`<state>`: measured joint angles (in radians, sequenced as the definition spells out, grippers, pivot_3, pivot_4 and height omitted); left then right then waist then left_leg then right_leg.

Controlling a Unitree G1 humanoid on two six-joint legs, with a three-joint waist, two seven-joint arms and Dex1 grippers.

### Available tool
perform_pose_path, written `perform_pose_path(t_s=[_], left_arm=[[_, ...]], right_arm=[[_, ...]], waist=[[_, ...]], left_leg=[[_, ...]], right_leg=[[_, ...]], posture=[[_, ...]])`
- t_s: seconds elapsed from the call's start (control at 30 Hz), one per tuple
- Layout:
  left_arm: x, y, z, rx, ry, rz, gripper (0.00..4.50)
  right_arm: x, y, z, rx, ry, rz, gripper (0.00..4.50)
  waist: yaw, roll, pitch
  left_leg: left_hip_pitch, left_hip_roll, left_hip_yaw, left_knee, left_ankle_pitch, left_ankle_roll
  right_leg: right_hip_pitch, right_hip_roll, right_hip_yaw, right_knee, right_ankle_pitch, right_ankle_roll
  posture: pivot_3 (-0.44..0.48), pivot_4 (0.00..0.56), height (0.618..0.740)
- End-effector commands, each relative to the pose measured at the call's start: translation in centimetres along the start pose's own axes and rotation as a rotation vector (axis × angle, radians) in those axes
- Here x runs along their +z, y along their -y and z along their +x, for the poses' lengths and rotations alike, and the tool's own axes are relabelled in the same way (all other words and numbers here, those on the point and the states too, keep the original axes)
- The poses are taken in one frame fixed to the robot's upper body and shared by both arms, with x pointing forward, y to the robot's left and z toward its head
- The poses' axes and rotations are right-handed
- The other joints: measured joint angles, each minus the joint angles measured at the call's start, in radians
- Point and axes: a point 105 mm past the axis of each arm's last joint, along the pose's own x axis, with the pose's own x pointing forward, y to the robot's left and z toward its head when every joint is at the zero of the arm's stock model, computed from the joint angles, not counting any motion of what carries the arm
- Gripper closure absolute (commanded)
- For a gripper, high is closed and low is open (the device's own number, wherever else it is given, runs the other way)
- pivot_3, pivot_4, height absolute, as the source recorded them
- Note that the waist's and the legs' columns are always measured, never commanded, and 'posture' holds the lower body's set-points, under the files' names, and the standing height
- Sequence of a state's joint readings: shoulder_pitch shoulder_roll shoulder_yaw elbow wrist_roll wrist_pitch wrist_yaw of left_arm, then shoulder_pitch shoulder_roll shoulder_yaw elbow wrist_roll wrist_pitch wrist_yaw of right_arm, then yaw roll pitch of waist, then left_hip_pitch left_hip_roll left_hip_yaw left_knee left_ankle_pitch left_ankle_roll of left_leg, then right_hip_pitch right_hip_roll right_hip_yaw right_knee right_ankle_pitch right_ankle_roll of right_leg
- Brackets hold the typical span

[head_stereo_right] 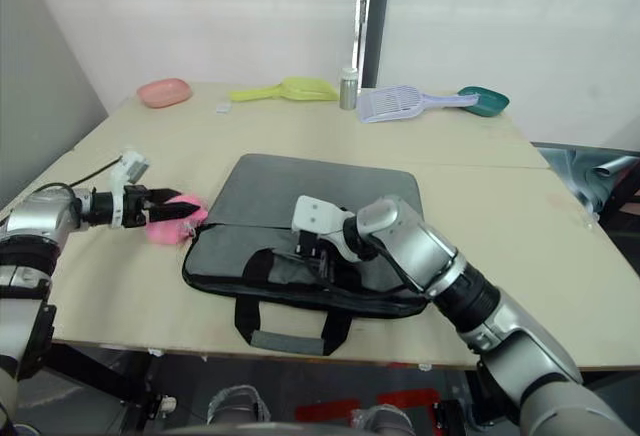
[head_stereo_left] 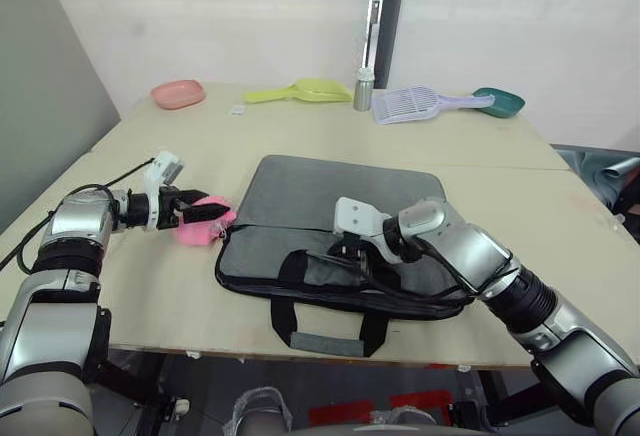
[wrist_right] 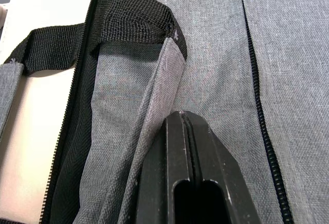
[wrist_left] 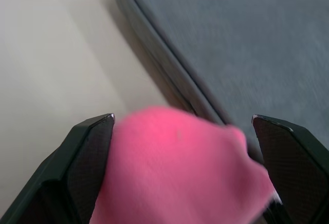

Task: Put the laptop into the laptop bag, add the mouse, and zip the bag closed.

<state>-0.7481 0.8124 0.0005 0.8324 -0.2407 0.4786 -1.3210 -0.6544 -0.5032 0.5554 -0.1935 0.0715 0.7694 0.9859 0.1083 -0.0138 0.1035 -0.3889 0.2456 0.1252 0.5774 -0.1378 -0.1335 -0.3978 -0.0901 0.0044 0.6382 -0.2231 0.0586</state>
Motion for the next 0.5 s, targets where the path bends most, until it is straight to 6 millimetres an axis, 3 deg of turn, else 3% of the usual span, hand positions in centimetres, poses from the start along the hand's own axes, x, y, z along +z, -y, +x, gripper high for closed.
perform_pose_path(t_s=[0.03,0.17,0.27,0.5], left_arm=[[0.2,-0.1,-1.2,0.009,-0.045,0.034,0.00],[-1.1,-0.5,-1.6,0.031,-0.124,0.049,0.00],[-1.1,-0.2,-1.4,0.006,-0.108,0.039,0.71],[-1.0,0.1,-1.8,0.006,-0.052,-0.007,3.24]], right_arm=[[-2.2,0.3,-0.5,-0.034,-0.073,0.066,4.45],[-2.3,0.3,-0.4,-0.036,-0.078,0.067,4.45],[-2.3,0.3,-0.3,-0.037,-0.081,0.063,4.50],[-2.4,0.2,-0.3,-0.033,-0.088,0.060,4.50]], waist=[[0.001,0.000,0.000],[0.001,0.003,0.002],[0.001,0.004,0.002],[-0.001,0.006,0.004]], left_leg=[[0.000,0.000,0.000,0.000,0.000,0.000],[0.000,0.000,0.000,0.000,0.000,0.000],[0.000,0.000,0.000,0.000,0.000,0.000],[0.000,0.000,0.000,-0.001,0.000,0.000]], right_leg=[[0.000,0.000,0.000,0.000,0.000,0.000],[0.000,0.000,0.000,0.000,0.000,0.000],[0.000,-0.001,0.000,0.000,0.000,0.000],[0.000,-0.001,0.000,0.000,0.000,0.000]], posture=[[0.000,0.150,0.740],[0.000,0.150,0.740],[0.000,0.150,0.740],[0.000,0.150,0.740]])
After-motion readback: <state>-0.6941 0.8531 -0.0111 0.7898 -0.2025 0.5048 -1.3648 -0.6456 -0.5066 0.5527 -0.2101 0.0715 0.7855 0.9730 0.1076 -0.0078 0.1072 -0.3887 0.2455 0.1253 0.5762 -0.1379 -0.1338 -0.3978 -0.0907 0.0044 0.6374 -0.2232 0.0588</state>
